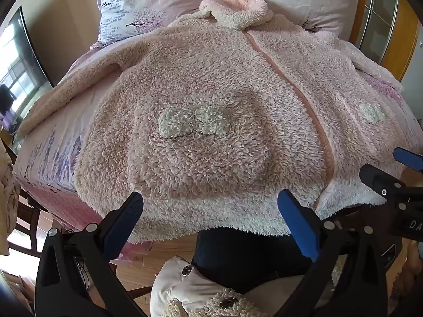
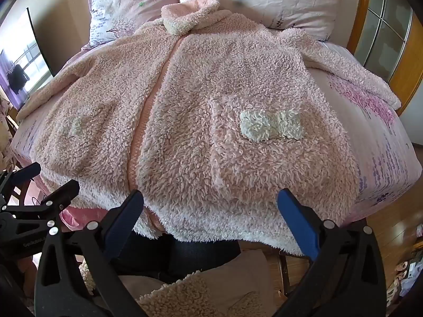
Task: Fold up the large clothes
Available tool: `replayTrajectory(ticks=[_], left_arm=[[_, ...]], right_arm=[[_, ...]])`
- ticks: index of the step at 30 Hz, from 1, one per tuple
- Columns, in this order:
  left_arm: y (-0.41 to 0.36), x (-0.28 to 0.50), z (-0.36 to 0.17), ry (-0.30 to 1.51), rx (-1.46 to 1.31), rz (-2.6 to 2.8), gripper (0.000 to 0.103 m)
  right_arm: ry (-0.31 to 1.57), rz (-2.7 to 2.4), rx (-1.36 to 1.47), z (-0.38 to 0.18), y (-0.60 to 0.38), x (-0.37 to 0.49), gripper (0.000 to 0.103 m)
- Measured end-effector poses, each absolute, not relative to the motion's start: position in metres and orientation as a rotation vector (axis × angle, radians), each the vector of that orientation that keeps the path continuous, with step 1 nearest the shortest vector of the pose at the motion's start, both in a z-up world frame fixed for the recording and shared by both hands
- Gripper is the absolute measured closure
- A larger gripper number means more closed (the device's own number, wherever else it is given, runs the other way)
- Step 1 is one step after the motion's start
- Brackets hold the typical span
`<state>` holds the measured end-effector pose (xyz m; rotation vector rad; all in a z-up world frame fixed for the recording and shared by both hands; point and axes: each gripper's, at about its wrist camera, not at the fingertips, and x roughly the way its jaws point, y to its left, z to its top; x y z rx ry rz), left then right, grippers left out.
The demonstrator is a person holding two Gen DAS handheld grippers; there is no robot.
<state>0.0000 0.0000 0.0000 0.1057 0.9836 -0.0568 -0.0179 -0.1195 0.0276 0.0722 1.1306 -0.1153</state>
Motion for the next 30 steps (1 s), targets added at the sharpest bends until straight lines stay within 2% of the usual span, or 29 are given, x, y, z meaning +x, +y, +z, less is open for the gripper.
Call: replayTrajectory(ticks=[30], left_arm=[[-0.0025, 0.0012, 0.0013, 0.984, 0.102, -0.06, 0.001]], right_arm=[[1.126, -0.114, 0.075, 0.026, -0.1224, -0.0158, 0.002]])
